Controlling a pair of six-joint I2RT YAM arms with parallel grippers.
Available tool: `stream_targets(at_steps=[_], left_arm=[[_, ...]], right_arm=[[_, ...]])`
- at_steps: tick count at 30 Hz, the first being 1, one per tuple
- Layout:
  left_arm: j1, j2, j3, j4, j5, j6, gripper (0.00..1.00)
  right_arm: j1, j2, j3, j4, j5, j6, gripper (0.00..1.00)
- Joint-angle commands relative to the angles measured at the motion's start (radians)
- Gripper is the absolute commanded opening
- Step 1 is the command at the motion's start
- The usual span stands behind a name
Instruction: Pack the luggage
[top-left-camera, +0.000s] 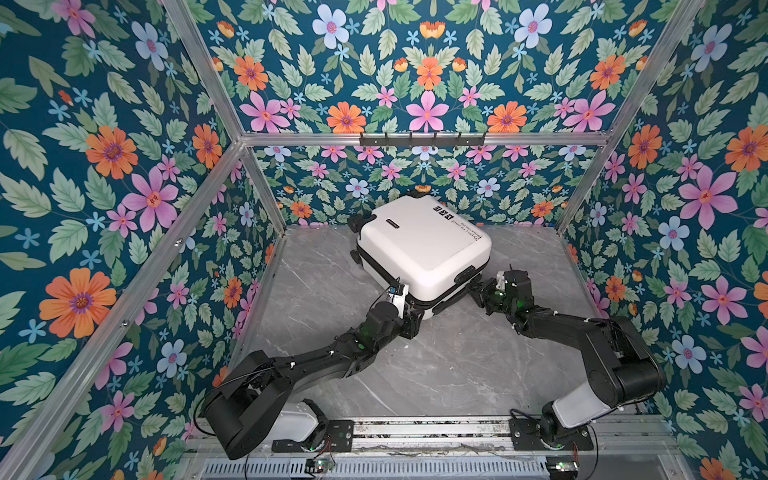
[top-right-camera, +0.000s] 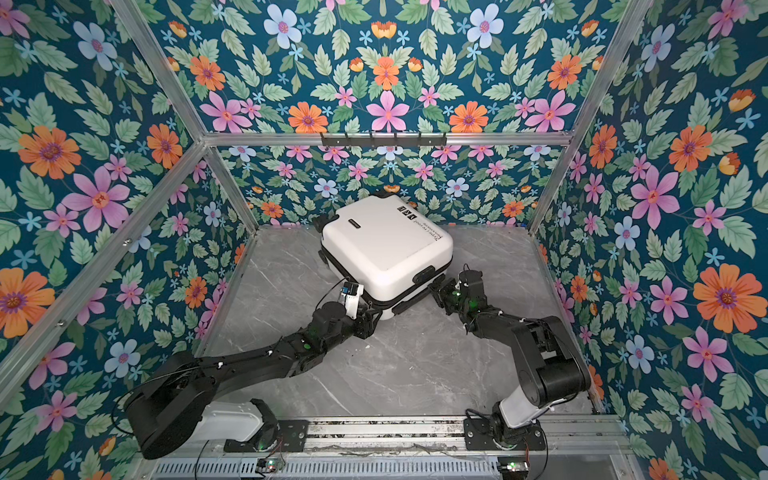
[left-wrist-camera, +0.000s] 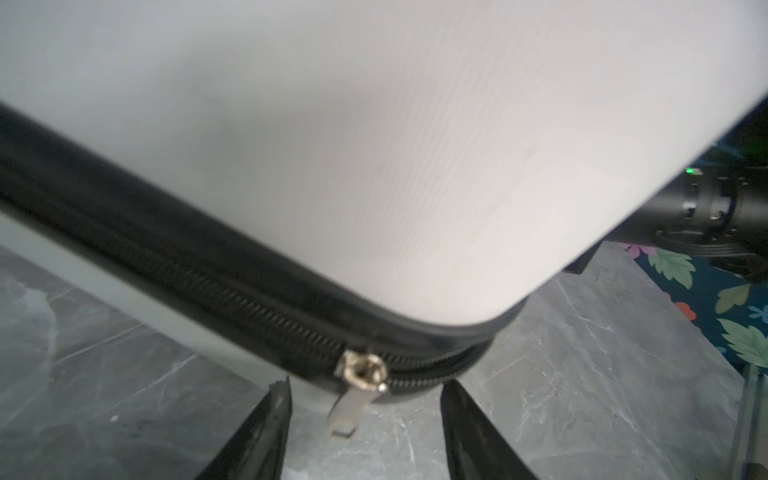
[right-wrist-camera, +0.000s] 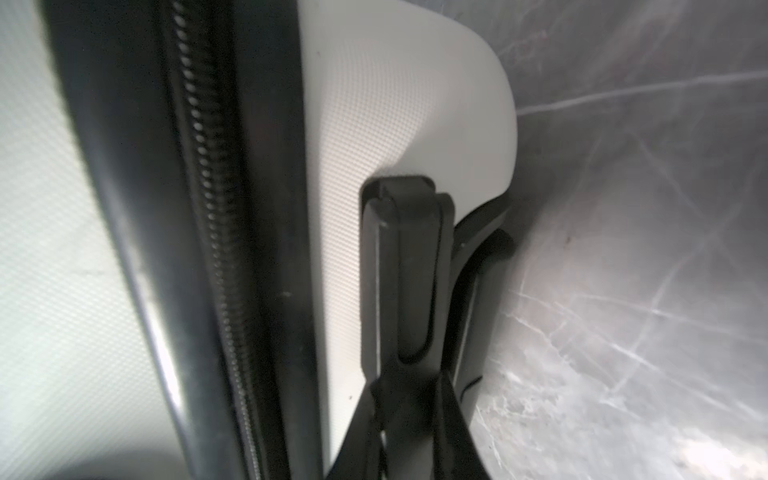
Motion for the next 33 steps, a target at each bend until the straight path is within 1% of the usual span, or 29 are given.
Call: stream_targets(at_steps=[1, 5, 10, 12, 21, 24, 29, 33], left_arm=[[0.000, 0.007, 0.018, 0.016, 0.008, 0.040, 0.58], [0.001, 0.027, 0.031, -0.001, 0.005, 0.056, 0.46], [0.002, 0.021, 0.029, -0.015, -0.008, 0.073, 0.35], [0.003, 0.015, 0.033, -0.019, -0.010, 0.082, 0.28], [0.031, 0.018, 0.081, -0.063, 0.001, 0.103, 0.10], [0.043, 0.015, 0.093, -0.092, -0.005, 0.108, 0.01], [0.075, -0.014, 0.084, -0.112, 0.000, 0.107, 0.00], [0.105, -0.043, 0.076, -0.128, 0.033, 0.122, 0.00]], right_arm=[[0.006, -0.041, 0.002, 0.132, -0.033, -0.022, 0.00], [0.006, -0.084, -0.002, 0.096, -0.018, -0.035, 0.00], [0.006, -0.111, -0.002, 0.077, -0.013, -0.040, 0.00], [0.006, -0.119, -0.006, 0.072, -0.010, -0.041, 0.00], [0.006, -0.159, -0.047, 0.068, 0.006, -0.040, 0.00], [0.007, -0.168, -0.055, 0.066, 0.010, -0.042, 0.00], [0.006, -0.177, -0.065, 0.064, 0.018, -0.042, 0.00], [0.006, -0.184, -0.068, 0.064, 0.023, -0.042, 0.00]])
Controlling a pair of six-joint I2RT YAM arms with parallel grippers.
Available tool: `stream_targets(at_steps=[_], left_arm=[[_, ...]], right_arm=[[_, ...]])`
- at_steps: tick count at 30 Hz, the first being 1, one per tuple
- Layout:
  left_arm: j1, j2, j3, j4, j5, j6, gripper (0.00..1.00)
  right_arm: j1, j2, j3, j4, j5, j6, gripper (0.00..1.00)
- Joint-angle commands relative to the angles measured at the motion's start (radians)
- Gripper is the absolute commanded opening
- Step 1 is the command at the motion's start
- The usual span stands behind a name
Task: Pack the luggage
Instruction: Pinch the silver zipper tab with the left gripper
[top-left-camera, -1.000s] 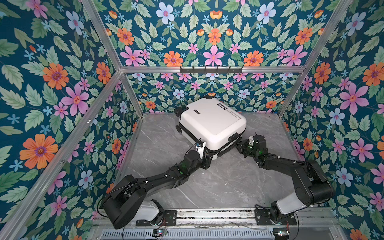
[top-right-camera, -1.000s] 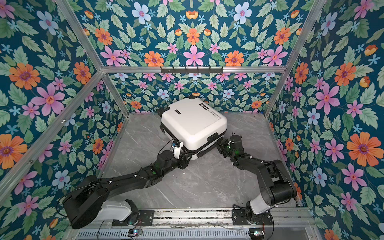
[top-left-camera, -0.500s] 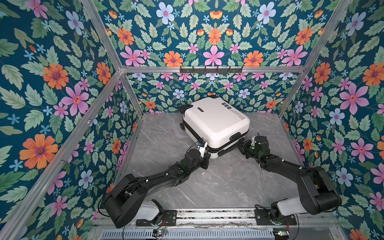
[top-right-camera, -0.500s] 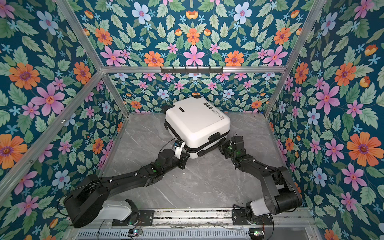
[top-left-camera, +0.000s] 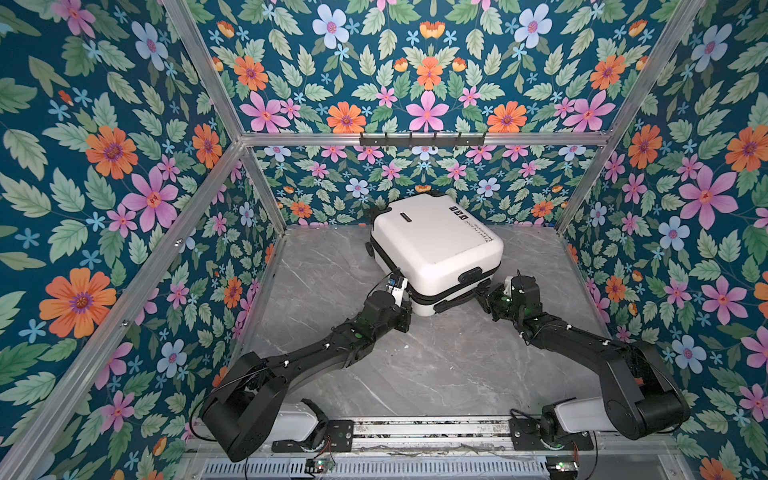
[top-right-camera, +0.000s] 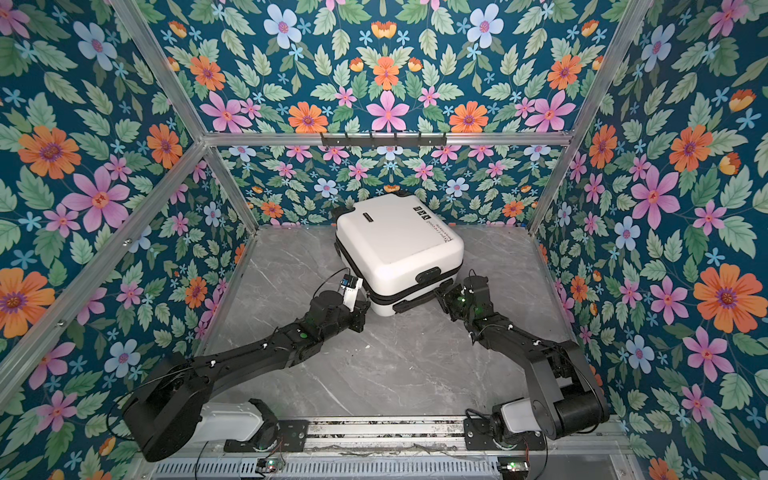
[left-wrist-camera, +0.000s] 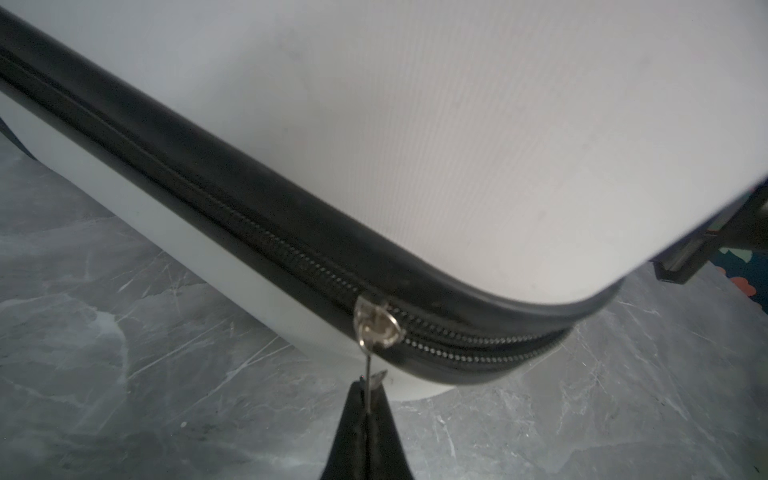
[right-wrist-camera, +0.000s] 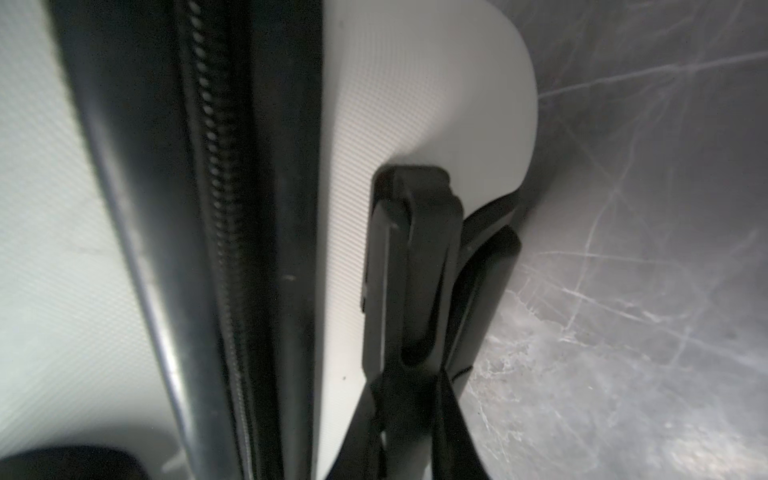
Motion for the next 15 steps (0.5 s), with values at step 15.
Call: stream_targets(at_steps=[15], left_arm=[[-0.041, -0.023, 0.147, -0.267, 0.164, 0.201, 0.00]], right_arm=[[0.016, -0.017, 0.031, 0.151, -0.004, -0.047, 0.00]])
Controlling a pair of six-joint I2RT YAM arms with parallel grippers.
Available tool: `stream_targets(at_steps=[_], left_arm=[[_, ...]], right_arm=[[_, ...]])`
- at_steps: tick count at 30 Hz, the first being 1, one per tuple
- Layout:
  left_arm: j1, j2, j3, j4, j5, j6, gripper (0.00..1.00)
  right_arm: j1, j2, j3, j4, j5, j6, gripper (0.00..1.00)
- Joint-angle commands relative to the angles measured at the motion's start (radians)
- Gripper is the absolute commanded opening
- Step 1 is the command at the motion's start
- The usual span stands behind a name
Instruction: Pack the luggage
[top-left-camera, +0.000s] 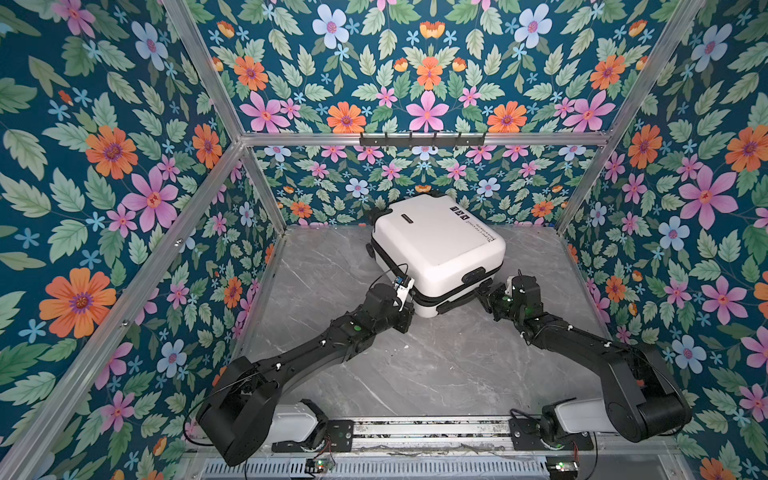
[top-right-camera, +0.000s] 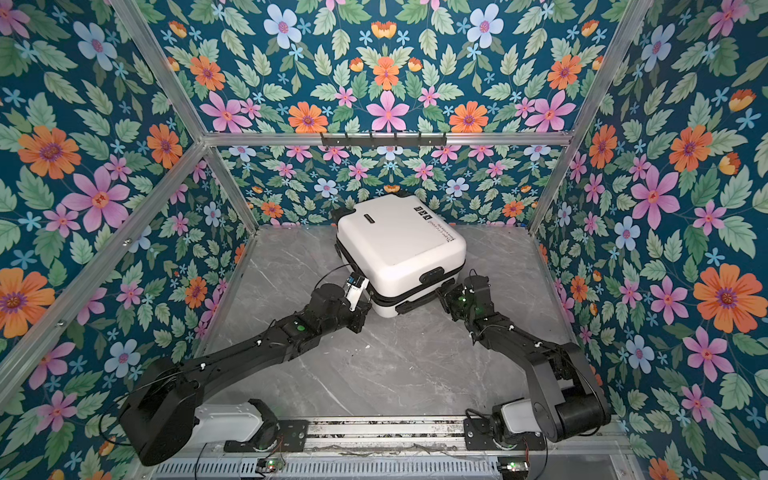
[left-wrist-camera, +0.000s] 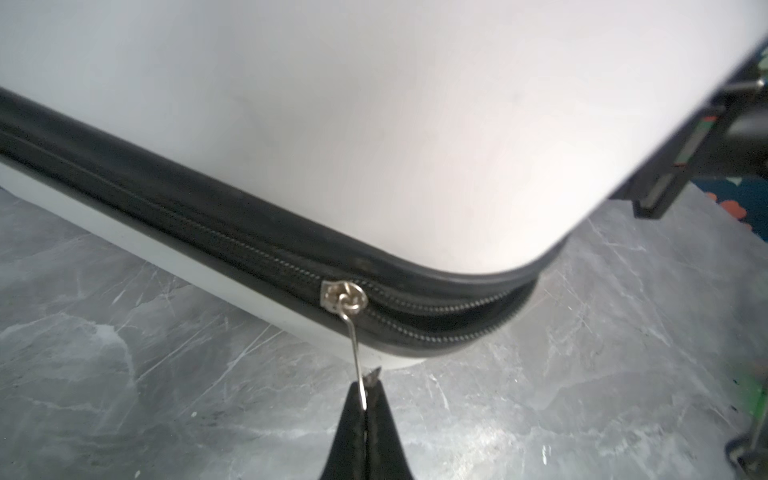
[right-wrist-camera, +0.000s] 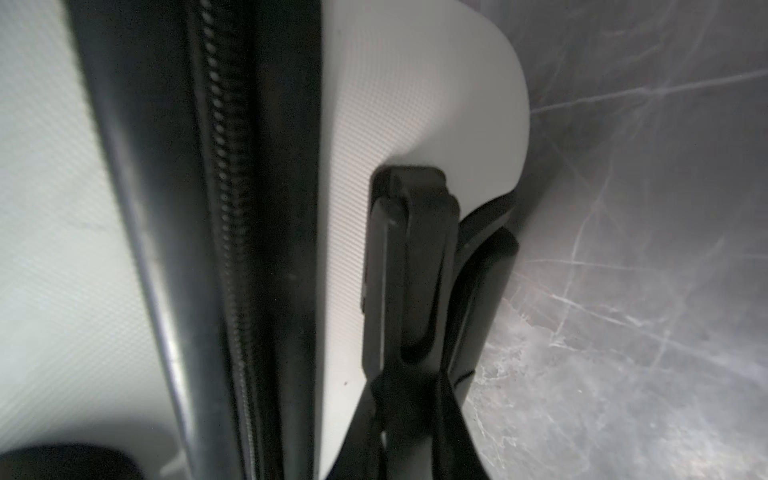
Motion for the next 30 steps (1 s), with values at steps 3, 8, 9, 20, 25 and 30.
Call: stream_targets(at_steps=[3, 8, 9, 20, 25, 30], left_arm=[[-0.045, -0.006, 0.058, -0.086, 0.099, 0.088, 0.00], [-0.093, -0.002, 0.087, -0.115, 0.117, 0.090, 0.00], [-0.100, 0.000, 0.091, -0.115, 0.116, 0.087, 0.00], [-0.168, -0.009, 0.093, -0.060, 0.069, 0.035, 0.00], [-0.165, -0.051, 0.070, -0.109, 0.005, -0.005, 0.04], [-0.138, -0.176, -0.001, -0.170, -0.155, -0.064, 0.59]], right_arm=[[0.025, 0.006, 0.033, 0.186, -0.035, -0.045, 0.00], [0.055, 0.025, 0.053, 0.193, -0.007, -0.039, 0.00], [0.062, 0.028, 0.056, 0.194, -0.004, -0.039, 0.00], [0.108, 0.031, 0.061, 0.194, 0.058, -0.025, 0.00], [0.107, 0.025, 0.047, 0.196, 0.065, -0.023, 0.00], [0.108, 0.009, 0.042, 0.186, 0.067, -0.029, 0.00]])
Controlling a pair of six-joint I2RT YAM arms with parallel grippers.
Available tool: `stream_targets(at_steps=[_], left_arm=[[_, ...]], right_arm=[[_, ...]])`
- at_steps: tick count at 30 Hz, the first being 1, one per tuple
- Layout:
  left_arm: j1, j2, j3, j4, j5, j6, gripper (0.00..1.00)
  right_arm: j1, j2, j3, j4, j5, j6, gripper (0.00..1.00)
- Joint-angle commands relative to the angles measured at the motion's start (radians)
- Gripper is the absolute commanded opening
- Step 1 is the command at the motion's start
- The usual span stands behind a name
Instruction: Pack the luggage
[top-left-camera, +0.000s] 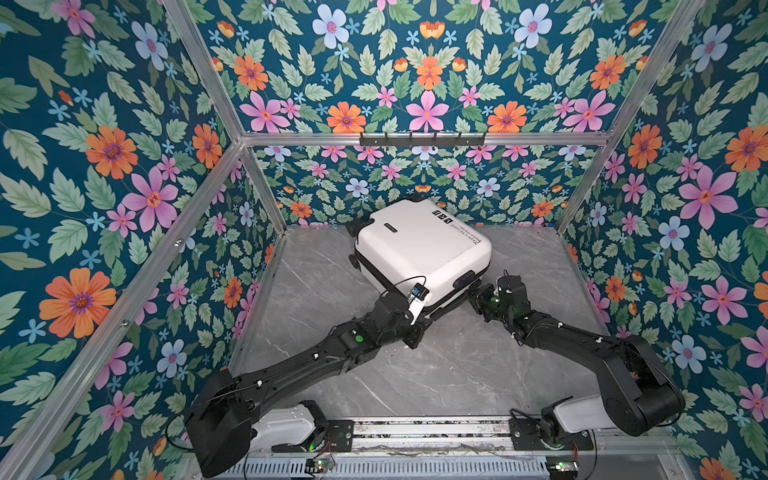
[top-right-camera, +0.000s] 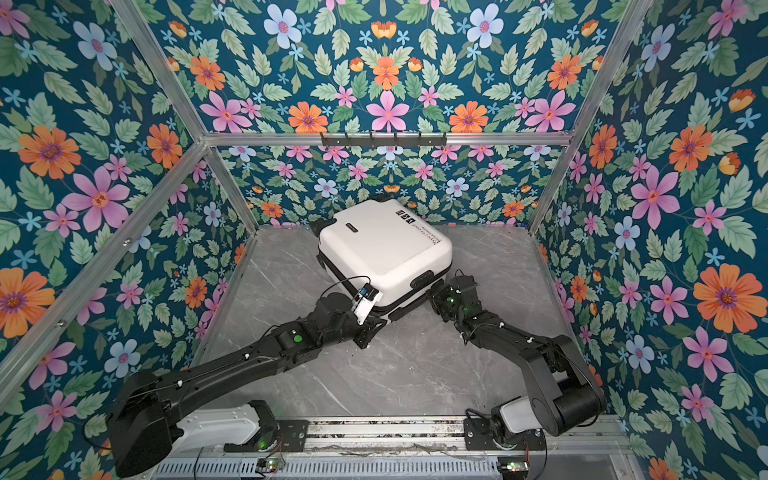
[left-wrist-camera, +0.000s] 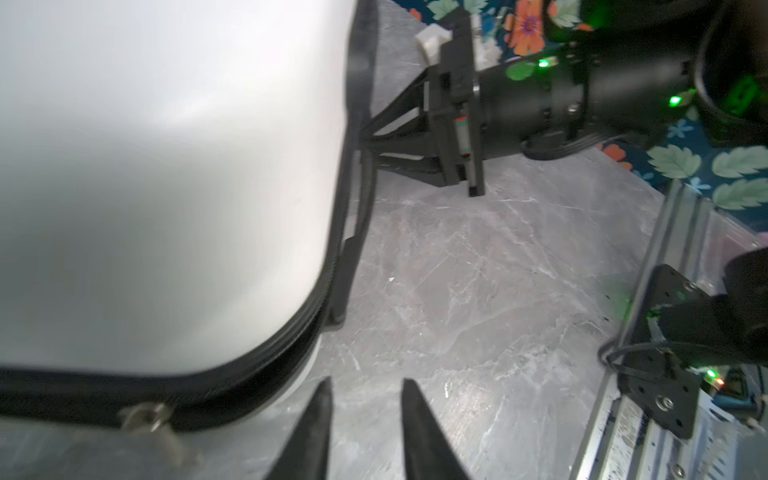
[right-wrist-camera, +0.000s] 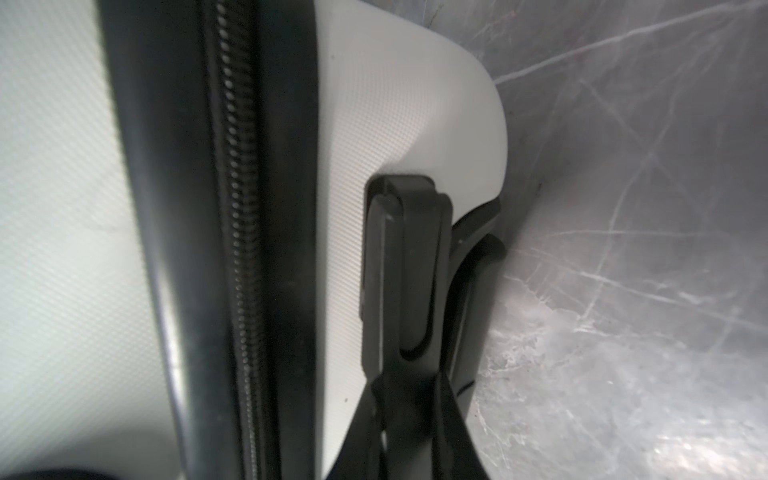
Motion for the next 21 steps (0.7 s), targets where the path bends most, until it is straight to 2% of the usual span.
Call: stream_targets(at_steps=[1, 4, 8, 17, 21], left_arm=[[0.018, -0.068, -0.032, -0.044, -0.143, -0.049, 0.63], [0.029, -0.117, -0.052, -0.084, -0.211, -0.035, 0.70], [0.047, -0.137, -0.071, -0.102, -0.218, -0.036, 0.74], [0.172, -0.145, -0.113, -0.027, -0.017, -0.082, 0.67], [0.184, -0.128, -0.081, 0.003, 0.116, -0.060, 0.64]], right_arm=[[0.001, -0.029, 0.009, 0.198, -0.016, -0.035, 0.00], [0.000, -0.047, 0.011, 0.186, -0.009, -0.038, 0.00], [0.001, -0.074, 0.015, 0.165, -0.008, -0.042, 0.00], [0.002, -0.164, 0.006, 0.110, 0.002, -0.044, 0.00], [0.003, -0.204, -0.006, 0.094, 0.012, -0.040, 0.00]])
